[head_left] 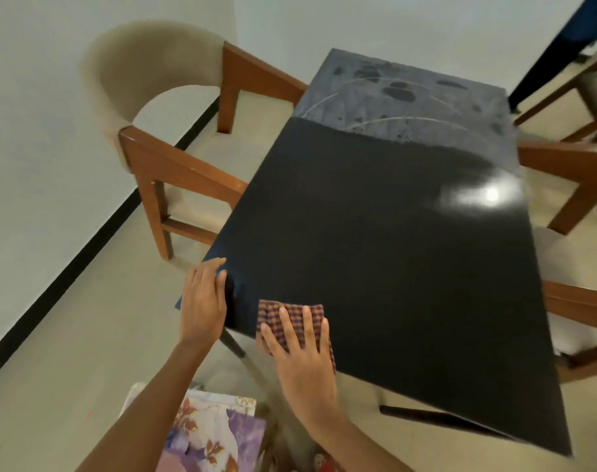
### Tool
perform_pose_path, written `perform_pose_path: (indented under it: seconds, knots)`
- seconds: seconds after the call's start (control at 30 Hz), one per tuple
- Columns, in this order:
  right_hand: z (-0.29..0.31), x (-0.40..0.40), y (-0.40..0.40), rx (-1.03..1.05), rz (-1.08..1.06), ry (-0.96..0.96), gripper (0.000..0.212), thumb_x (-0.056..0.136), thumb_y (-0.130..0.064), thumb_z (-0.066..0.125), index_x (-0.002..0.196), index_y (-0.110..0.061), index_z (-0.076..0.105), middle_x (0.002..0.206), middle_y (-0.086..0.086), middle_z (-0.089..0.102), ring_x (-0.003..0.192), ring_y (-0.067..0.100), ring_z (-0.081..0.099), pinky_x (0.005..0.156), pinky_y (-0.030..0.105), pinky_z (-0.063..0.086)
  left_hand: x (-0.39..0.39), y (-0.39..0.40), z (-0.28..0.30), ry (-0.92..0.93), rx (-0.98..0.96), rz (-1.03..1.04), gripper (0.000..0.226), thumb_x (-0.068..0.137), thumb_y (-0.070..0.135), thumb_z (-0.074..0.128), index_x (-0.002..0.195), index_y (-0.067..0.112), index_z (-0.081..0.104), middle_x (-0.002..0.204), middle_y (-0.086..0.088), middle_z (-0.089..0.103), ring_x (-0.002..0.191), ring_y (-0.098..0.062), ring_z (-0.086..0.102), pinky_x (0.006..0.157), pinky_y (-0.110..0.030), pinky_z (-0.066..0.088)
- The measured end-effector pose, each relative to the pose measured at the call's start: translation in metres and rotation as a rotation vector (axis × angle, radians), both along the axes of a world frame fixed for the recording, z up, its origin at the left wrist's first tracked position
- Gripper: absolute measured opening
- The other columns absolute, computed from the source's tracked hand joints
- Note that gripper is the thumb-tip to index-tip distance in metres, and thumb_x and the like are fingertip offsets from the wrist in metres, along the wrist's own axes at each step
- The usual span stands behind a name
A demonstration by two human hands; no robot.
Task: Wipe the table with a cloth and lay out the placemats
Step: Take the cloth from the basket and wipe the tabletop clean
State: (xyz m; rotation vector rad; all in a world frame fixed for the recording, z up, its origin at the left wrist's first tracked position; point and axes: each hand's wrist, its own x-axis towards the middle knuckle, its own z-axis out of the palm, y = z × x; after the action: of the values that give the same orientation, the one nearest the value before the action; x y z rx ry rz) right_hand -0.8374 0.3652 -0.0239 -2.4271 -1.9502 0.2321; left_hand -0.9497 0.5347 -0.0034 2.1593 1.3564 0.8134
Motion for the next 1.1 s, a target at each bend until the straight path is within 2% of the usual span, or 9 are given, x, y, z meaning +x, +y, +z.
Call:
perform_pose_path:
  seconds: [0.1, 0.2, 0.4, 0.57, 0.67, 0.73, 0.87, 0.97, 1.1]
  knots:
    - [-0.001, 0.026, -0.031, -0.029, -0.032, -0.014, 0.098, 0.062, -0.028, 0.088, 0.146, -0.032, 0.037, 0.149, 0.007, 0.044, 0.134, 0.040, 0.043, 0.101, 0.063, 0.039, 0.028, -0.004, 0.004, -0.006, -0.019, -0.047, 0.036, 0.099, 0.027, 0.037, 0.120, 0.006, 0.057, 0.116, -0.010, 0.062, 0.111, -0.024, 0.054, 0.095, -0.033, 0.040]
    - [0.005, 0.036, -0.042, -0.022, -0.029, -0.016, 0.090, 0.066, -0.039, 0.085, 0.144, -0.034, 0.040, 0.149, 0.005, 0.044, 0.135, 0.040, 0.041, 0.105, 0.062, 0.033, 0.049, -0.005, 0.005, -0.003, -0.013, -0.124, 0.032, 0.100, 0.024, 0.039, 0.123, 0.009, 0.055, 0.121, -0.006, 0.060, 0.116, -0.021, 0.050, 0.099, -0.031, 0.038]
    - [0.017, 0.028, -0.013, 0.062, -0.008, 0.040, 0.055, 0.094, -0.051, 0.043, 0.146, -0.036, 0.034, 0.155, 0.000, 0.033, 0.144, 0.037, 0.023, 0.113, 0.062, 0.016, 0.087, -0.014, 0.012, -0.011, 0.011, -0.224, 0.028, 0.100, 0.020, 0.042, 0.123, 0.010, 0.055, 0.121, -0.006, 0.059, 0.117, -0.020, 0.048, 0.099, -0.040, 0.043]
    - [0.013, 0.054, -0.028, 0.024, 0.068, 0.033, 0.057, 0.092, -0.043, 0.054, 0.145, -0.030, 0.036, 0.153, 0.000, 0.038, 0.143, 0.035, 0.028, 0.114, 0.059, 0.020, 0.116, -0.034, 0.022, 0.011, 0.035, -0.307, 0.028, 0.101, 0.020, 0.042, 0.123, 0.010, 0.056, 0.121, -0.006, 0.060, 0.116, -0.019, 0.048, 0.099, -0.040, 0.044]
    - [0.014, 0.079, -0.050, -0.002, -0.043, 0.083, 0.060, 0.090, -0.027, 0.060, 0.145, -0.025, 0.037, 0.157, 0.002, 0.030, 0.146, 0.036, 0.018, 0.115, 0.061, 0.016, 0.129, -0.048, 0.028, 0.018, 0.049, -0.354, 0.028, 0.101, 0.021, 0.042, 0.121, 0.010, 0.057, 0.120, -0.007, 0.060, 0.115, -0.021, 0.050, 0.096, -0.042, 0.045]
    - [0.020, 0.104, -0.066, 0.038, -0.147, 0.146, 0.055, 0.093, -0.017, 0.057, 0.144, -0.024, 0.039, 0.156, 0.000, 0.031, 0.147, 0.032, 0.017, 0.118, 0.057, 0.014, 0.138, -0.060, 0.033, 0.037, 0.057, -0.381, 0.030, 0.102, 0.025, 0.039, 0.122, 0.010, 0.057, 0.122, -0.007, 0.059, 0.117, -0.021, 0.050, 0.097, -0.042, 0.045]
    - [0.055, 0.164, -0.083, 0.170, -0.224, 0.446, 0.046, 0.097, -0.011, 0.050, 0.141, -0.020, 0.046, 0.146, 0.000, 0.045, 0.138, 0.024, 0.038, 0.113, 0.037, 0.031, 0.161, -0.087, 0.046, 0.071, 0.088, -0.419, 0.036, 0.100, 0.030, 0.037, 0.125, 0.010, 0.056, 0.126, -0.007, 0.057, 0.121, -0.019, 0.047, 0.102, -0.039, 0.043]
    - [0.078, 0.210, -0.099, 0.258, -0.161, 0.436, 0.045, 0.093, -0.009, 0.054, 0.137, -0.019, 0.051, 0.140, 0.001, 0.052, 0.121, 0.025, 0.055, 0.104, 0.038, 0.043, 0.182, -0.111, 0.057, 0.108, 0.125, -0.440, 0.040, 0.100, 0.032, 0.036, 0.127, 0.009, 0.056, 0.130, -0.007, 0.055, 0.124, -0.020, 0.045, 0.104, -0.037, 0.039]
    - [0.104, 0.270, -0.131, 0.308, -0.119, 0.327, 0.041, 0.095, -0.011, 0.053, 0.135, -0.020, 0.053, 0.140, -0.001, 0.051, 0.118, 0.024, 0.057, 0.101, 0.039, 0.046, 0.212, -0.143, 0.069, 0.168, 0.185, -0.457, 0.041, 0.100, 0.031, 0.039, 0.129, 0.006, 0.054, 0.133, -0.012, 0.054, 0.127, -0.025, 0.044, 0.106, -0.039, 0.036]
